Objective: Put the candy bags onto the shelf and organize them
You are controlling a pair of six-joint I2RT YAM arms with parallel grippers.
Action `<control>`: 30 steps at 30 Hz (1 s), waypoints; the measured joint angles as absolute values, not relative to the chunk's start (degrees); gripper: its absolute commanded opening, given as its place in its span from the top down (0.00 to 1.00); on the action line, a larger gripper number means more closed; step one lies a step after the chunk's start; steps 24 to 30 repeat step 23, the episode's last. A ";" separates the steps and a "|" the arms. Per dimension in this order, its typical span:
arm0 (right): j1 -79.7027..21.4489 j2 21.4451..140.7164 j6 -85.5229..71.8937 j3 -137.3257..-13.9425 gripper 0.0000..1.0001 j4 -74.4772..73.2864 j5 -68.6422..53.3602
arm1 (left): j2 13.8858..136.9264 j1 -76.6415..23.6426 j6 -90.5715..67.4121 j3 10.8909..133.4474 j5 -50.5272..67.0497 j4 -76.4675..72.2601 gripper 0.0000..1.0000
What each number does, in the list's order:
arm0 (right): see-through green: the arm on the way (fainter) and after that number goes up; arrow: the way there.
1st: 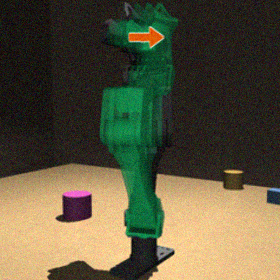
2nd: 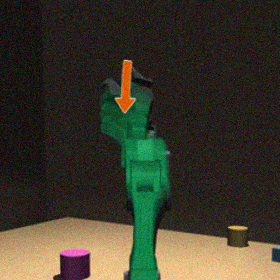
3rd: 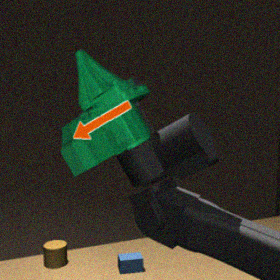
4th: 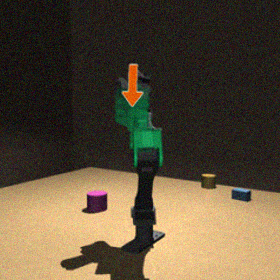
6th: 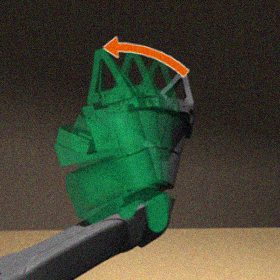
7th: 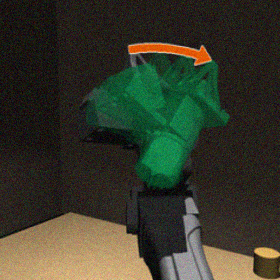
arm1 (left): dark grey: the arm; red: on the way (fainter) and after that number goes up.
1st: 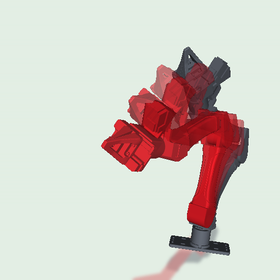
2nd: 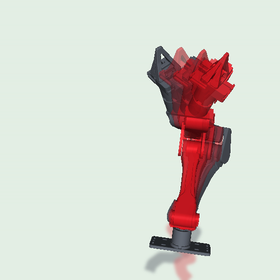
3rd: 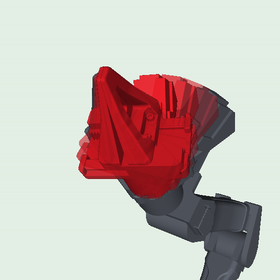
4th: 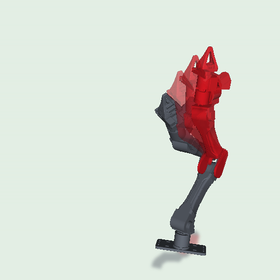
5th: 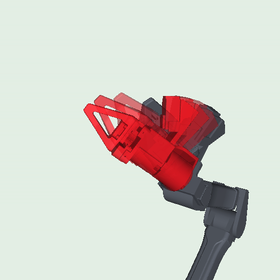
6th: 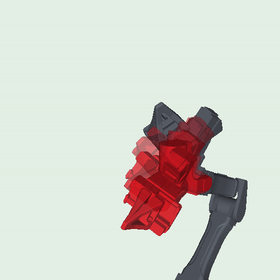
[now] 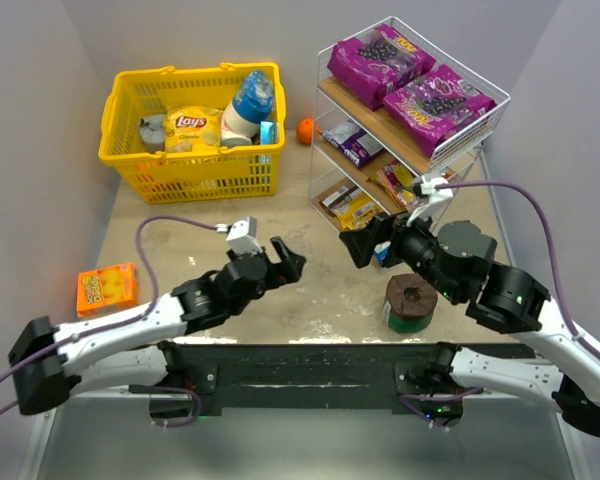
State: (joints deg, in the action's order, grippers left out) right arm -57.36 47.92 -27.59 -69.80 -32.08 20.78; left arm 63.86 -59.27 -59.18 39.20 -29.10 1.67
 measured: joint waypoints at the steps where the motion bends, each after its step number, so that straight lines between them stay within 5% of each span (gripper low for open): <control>1: -57.36 47.35 -27.16 -69.71 0.01 -32.58 22.37 | 60.86 -59.27 -58.48 38.26 -30.26 4.14 0.05; 11: -57.32 36.58 -25.26 -67.81 0.01 -33.43 36.47 | 28.36 -59.27 -48.69 36.91 -41.93 22.68 0.00; 30: -57.32 33.58 -27.09 -66.04 0.01 -36.05 42.48 | 29.95 -59.27 -43.40 41.04 -46.92 29.54 0.00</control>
